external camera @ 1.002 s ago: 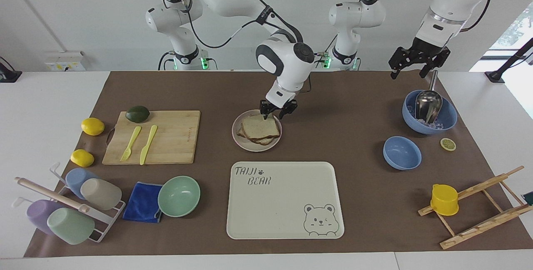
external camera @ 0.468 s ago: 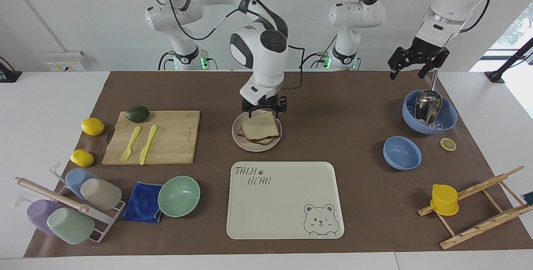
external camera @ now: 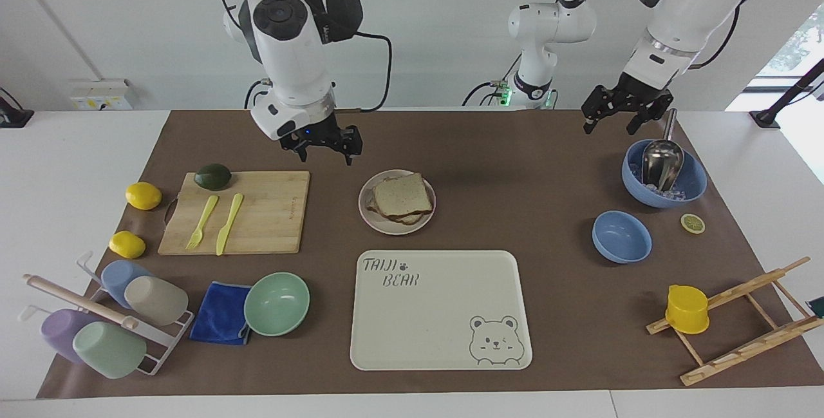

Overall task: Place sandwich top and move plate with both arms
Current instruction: 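Withdraw the right gripper while the left gripper reaches toward the plate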

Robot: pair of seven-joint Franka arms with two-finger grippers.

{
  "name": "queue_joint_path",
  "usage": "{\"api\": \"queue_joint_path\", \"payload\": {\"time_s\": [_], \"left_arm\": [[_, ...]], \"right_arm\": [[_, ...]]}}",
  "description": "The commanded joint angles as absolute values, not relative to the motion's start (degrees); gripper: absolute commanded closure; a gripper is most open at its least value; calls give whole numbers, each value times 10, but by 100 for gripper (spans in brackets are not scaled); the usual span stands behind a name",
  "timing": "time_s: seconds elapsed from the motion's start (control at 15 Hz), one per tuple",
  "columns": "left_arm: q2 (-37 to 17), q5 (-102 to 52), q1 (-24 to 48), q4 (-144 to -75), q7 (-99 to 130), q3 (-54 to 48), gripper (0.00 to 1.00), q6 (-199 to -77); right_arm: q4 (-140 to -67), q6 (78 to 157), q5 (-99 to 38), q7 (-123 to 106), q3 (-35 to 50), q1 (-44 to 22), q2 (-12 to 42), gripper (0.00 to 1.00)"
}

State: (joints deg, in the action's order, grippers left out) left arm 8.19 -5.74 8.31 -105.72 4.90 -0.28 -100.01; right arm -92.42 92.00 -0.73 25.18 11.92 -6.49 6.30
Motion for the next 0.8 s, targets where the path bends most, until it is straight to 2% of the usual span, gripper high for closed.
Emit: {"api": "queue_joint_path", "payload": {"time_s": [0.0,0.13,0.33,0.6,0.74], "left_arm": [[75,-63,118,-1075,89,3,0,-1033],[61,-63,134,-1078,112,3,0,-1055],[44,-75,155,-1086,127,3,0,-1077],[15,-75,212,-1126,187,4,0,-1154],[-3,-75,227,-1129,193,3,0,-1172]], "right_arm": [[-939,875,-12,166,118,-26,9,0],[-939,839,-10,140,87,-25,-15,0],[-920,790,16,57,18,-25,-16,0],[-932,770,29,7,-58,-25,-21,0],[-932,778,33,9,-58,-26,-22,0]]}}
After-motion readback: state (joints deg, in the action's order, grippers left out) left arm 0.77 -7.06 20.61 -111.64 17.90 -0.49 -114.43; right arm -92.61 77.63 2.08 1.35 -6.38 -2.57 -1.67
